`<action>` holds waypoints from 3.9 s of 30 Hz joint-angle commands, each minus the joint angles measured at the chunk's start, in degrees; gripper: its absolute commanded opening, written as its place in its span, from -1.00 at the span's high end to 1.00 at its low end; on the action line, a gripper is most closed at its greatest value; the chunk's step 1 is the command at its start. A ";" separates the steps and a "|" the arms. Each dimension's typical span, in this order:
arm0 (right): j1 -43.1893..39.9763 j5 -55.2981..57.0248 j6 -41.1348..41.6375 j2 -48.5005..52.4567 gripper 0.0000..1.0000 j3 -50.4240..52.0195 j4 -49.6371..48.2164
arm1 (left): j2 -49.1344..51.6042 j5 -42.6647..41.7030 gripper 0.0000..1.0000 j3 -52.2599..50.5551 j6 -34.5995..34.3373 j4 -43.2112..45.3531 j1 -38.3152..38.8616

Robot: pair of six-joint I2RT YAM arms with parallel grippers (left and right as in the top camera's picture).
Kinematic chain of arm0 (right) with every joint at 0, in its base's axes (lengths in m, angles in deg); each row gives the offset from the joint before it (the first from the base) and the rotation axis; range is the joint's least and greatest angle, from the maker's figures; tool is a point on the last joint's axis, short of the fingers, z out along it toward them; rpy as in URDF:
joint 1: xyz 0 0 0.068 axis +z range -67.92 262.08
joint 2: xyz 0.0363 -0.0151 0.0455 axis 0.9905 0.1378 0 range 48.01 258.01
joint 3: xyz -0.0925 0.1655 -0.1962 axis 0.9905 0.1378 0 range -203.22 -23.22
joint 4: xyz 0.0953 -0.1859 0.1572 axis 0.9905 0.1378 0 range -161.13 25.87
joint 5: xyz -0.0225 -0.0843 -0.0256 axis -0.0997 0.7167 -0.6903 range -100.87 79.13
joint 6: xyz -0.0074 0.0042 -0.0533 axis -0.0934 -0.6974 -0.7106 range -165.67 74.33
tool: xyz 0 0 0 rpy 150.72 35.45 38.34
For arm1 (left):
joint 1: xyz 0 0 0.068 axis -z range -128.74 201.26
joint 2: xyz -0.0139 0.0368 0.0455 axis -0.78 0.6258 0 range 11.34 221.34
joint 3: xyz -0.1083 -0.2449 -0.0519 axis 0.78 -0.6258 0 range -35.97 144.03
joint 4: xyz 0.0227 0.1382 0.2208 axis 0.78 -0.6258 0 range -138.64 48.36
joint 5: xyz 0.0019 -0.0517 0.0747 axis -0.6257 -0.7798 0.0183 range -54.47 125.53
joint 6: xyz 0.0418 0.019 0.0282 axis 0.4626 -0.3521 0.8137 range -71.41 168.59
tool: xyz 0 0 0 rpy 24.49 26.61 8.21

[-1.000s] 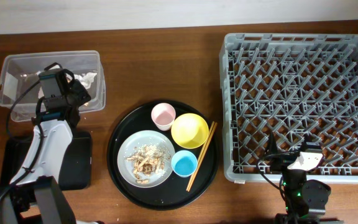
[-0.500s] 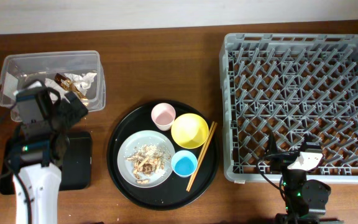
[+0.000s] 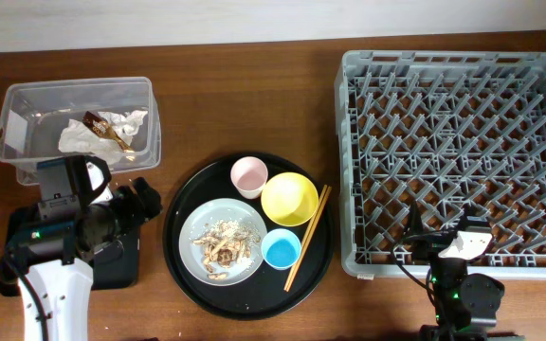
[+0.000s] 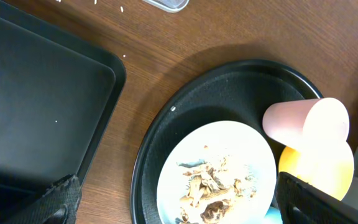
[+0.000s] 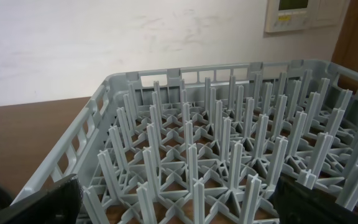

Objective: Sort waste into correct bins and load items into the dishwasher rack

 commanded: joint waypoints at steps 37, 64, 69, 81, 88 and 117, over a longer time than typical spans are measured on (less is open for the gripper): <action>-0.37 -26.23 21.18 -0.44 -0.98 0.42 -13.40 | -9.99 8.26 -0.98 4.57 0.11 -5.55 -13.86; 23.21 -28.98 21.77 35.34 -0.97 -53.77 37.24 | -9.99 8.26 -0.98 4.57 0.11 -5.55 -13.86; 51.95 -1.84 24.83 48.57 -0.97 -57.00 39.45 | -9.99 8.26 -0.98 4.57 0.11 -5.55 -13.86; 70.14 10.25 26.53 102.36 -0.97 -98.18 71.23 | -9.84 8.26 -0.98 4.57 0.11 -5.55 -13.86; 70.07 6.12 30.32 108.43 -0.97 -96.94 75.06 | -9.81 8.26 -0.98 4.57 0.11 -5.57 -13.86; 63.65 -0.26 30.95 108.41 0.70 -82.75 60.74 | -9.73 8.26 -0.98 4.57 0.11 -5.75 -13.86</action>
